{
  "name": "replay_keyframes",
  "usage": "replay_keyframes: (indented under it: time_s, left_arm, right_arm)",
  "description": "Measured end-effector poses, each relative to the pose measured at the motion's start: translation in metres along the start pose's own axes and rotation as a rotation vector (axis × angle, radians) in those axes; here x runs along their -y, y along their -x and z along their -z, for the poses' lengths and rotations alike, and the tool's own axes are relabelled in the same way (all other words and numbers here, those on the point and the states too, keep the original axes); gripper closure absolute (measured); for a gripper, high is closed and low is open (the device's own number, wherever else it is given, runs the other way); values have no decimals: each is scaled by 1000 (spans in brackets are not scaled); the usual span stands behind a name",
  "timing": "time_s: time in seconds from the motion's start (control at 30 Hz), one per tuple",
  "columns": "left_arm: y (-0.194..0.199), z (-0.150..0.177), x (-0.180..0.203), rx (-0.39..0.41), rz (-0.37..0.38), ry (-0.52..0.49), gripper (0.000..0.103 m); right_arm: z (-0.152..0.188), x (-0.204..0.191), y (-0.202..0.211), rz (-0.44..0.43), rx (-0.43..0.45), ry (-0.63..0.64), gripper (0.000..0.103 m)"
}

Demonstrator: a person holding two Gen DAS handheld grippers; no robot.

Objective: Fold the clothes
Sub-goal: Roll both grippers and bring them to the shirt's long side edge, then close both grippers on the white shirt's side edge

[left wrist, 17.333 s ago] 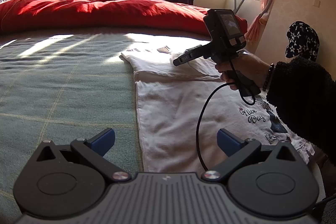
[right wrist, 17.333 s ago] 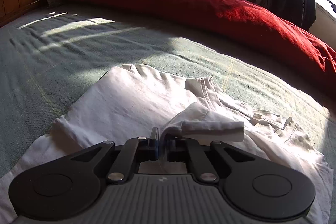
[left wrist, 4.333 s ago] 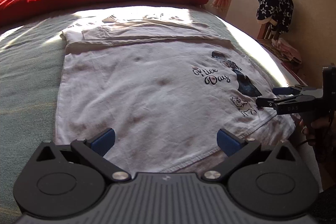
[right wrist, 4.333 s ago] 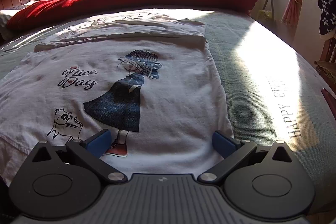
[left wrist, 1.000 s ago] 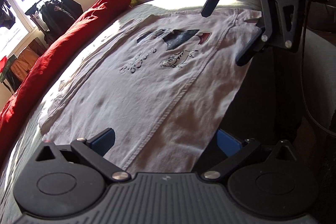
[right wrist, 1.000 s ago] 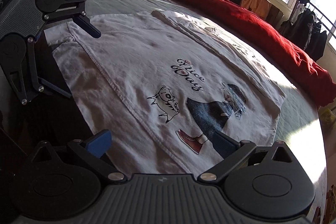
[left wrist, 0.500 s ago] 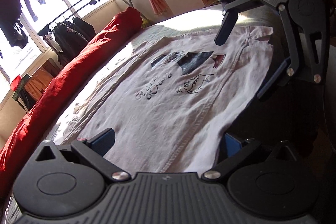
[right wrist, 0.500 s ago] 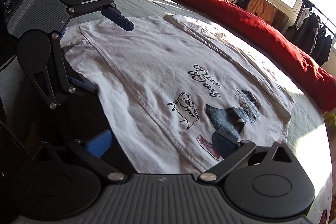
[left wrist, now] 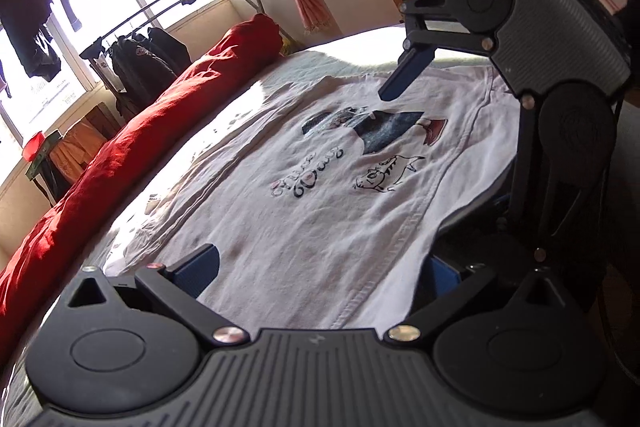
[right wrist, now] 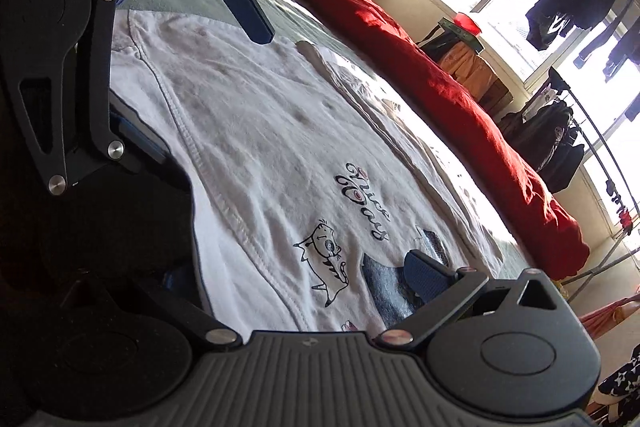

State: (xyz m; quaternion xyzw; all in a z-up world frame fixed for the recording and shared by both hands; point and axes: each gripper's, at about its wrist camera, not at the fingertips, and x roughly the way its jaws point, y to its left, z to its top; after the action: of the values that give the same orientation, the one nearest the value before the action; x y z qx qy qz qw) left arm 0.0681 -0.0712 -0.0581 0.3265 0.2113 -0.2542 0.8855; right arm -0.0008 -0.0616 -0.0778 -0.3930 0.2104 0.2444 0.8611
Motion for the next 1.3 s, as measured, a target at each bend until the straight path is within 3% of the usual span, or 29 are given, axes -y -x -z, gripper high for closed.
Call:
replay_keyframes:
  time_s: [0.2,0.47,0.53,0.73,0.93,1.07,1.3]
  left_arm:
    - [-13,3,5,-53,-16,-19,1]
    - [4,30,-7,-99,-105,-75,1]
    - [9,36,-12,-115,-127,-74,1]
    - [15,44,-12,-145,-195,-179,1]
    - [7,31,2,-115,-193,-235,1]
    - [4,26,11,-103,-197,-288,1]
    - [10,46,-2,-144,-234,-325,1]
  right_arm:
    - [-2,2,0,41,15,6,0]
    - [29,19,7,89,-40,-7,0]
    - [38,21,9,145,-64,24,0]
    - [49,36,12,158,-83,-2,0]
    - [33,25,7,168,-66,-19,0]
    - [24,13,4,155,-46,34,0]
    - [58,37,13,210,-126,17,0]
